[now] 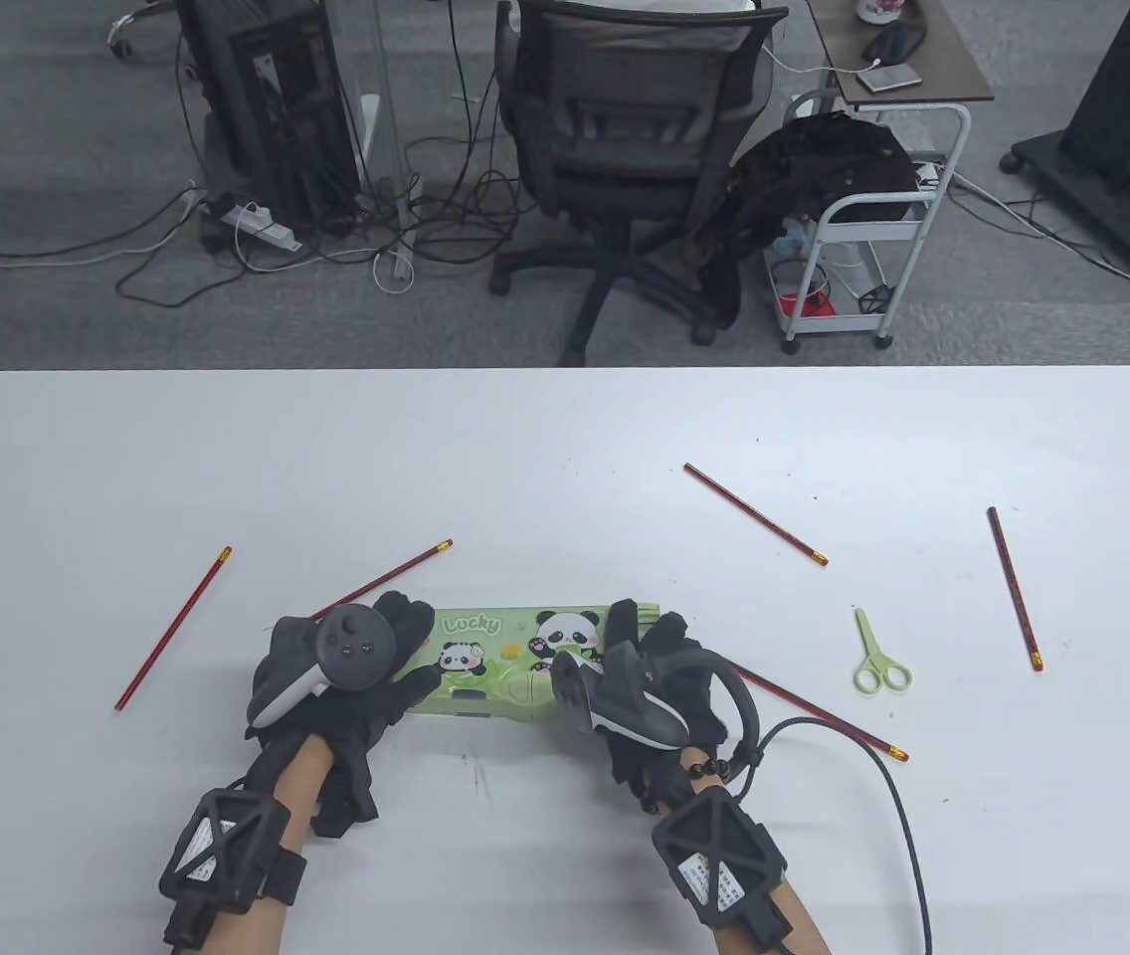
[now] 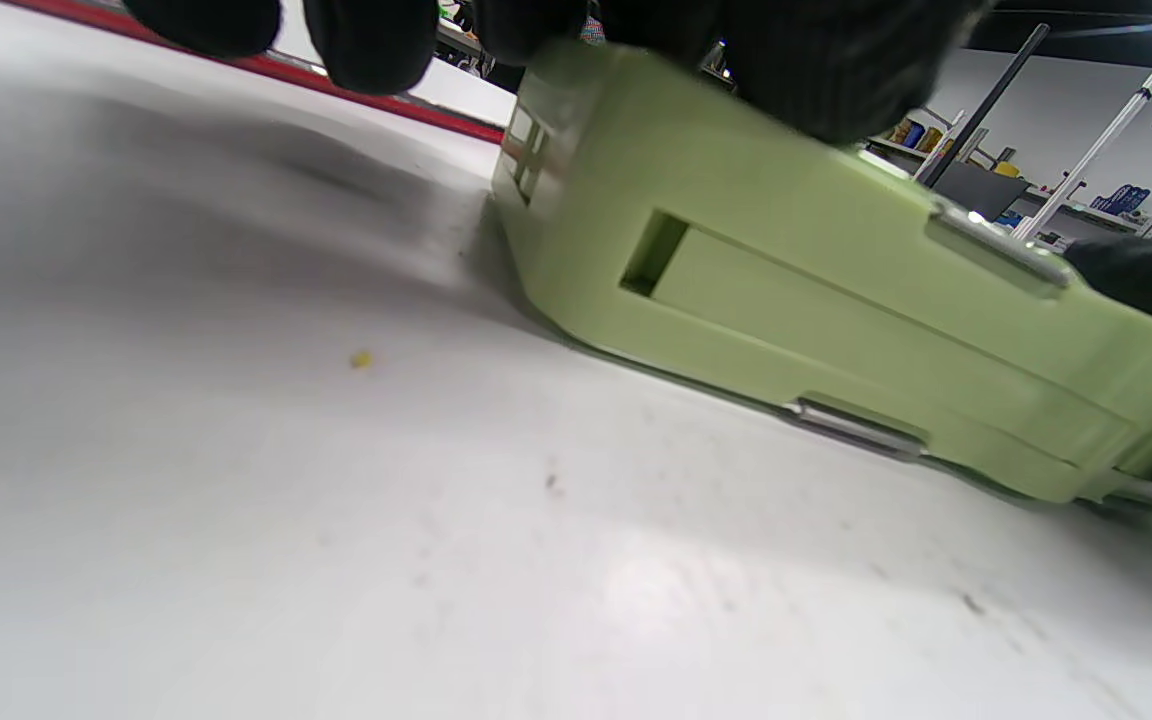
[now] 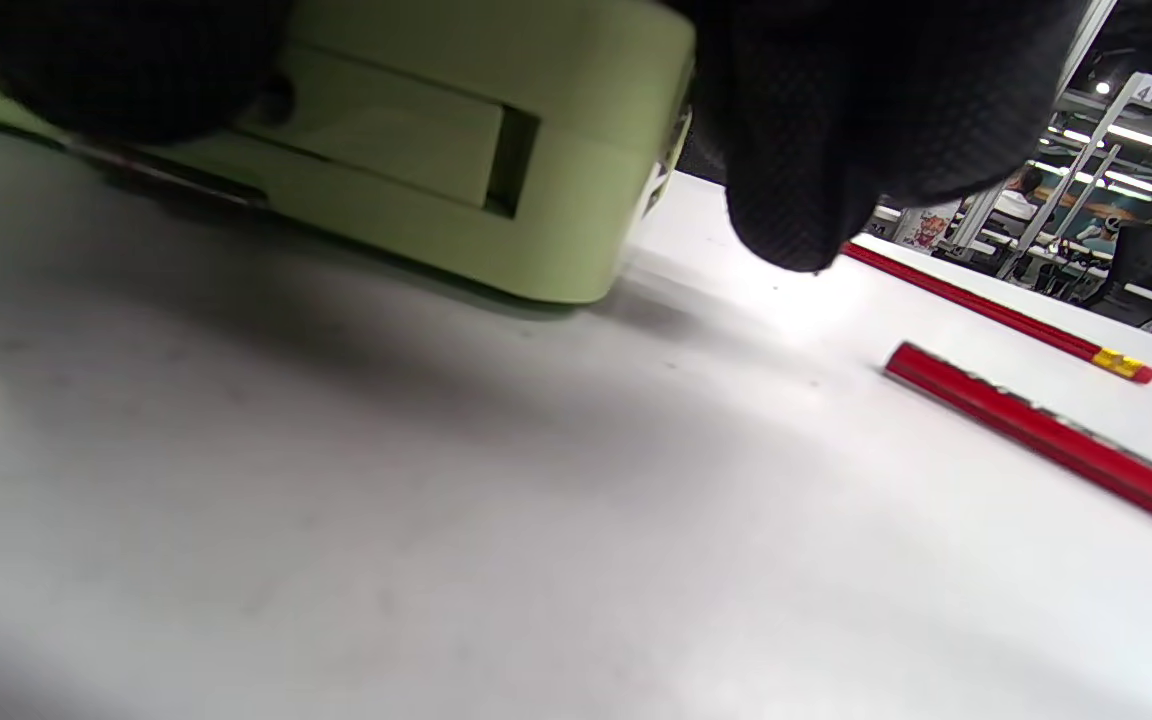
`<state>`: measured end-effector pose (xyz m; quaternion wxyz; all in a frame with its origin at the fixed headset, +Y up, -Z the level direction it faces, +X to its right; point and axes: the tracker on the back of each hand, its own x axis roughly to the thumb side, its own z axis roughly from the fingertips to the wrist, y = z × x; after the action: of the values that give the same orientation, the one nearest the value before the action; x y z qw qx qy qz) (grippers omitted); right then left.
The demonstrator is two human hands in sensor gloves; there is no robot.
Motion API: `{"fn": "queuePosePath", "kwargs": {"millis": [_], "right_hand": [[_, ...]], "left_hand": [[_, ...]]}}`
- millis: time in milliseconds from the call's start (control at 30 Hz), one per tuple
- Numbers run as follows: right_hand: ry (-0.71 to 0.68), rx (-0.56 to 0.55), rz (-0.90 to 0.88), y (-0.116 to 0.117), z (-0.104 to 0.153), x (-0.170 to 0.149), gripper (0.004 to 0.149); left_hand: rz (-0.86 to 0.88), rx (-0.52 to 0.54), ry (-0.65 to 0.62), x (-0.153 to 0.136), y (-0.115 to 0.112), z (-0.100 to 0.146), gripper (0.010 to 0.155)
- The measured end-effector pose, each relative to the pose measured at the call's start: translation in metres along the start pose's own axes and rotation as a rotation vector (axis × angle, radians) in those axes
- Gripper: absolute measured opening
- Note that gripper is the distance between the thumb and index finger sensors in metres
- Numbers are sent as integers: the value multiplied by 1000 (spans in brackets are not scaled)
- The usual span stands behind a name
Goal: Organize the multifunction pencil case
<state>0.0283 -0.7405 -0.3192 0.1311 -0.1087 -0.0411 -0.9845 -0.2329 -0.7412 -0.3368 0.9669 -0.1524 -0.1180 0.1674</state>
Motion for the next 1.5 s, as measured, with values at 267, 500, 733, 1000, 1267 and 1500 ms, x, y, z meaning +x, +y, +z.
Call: {"fn": "queuePosePath", "kwargs": {"millis": [267, 500, 733, 1000, 1267, 1500], "right_hand": [[-12, -24, -39, -3, -1, -9, 102], [-89, -1, -255, -5, -1, -42, 90], [-128, 44, -502, 1, -4, -69, 79], [-128, 64, -524, 4, -5, -73, 79], [-122, 54, -555, 5, -3, -73, 78], [-120, 56, -588, 7, -3, -76, 78]], "left_hand": [[9, -21, 7, 2, 0, -1, 71], [44, -47, 13, 1, 2, -3, 71], [21, -70, 39, 6, 5, -4, 70], [-147, -149, 158, 48, 10, -13, 92], [-283, -290, 373, 91, 6, -38, 108], [-313, -368, 469, 102, 7, -49, 110]]}}
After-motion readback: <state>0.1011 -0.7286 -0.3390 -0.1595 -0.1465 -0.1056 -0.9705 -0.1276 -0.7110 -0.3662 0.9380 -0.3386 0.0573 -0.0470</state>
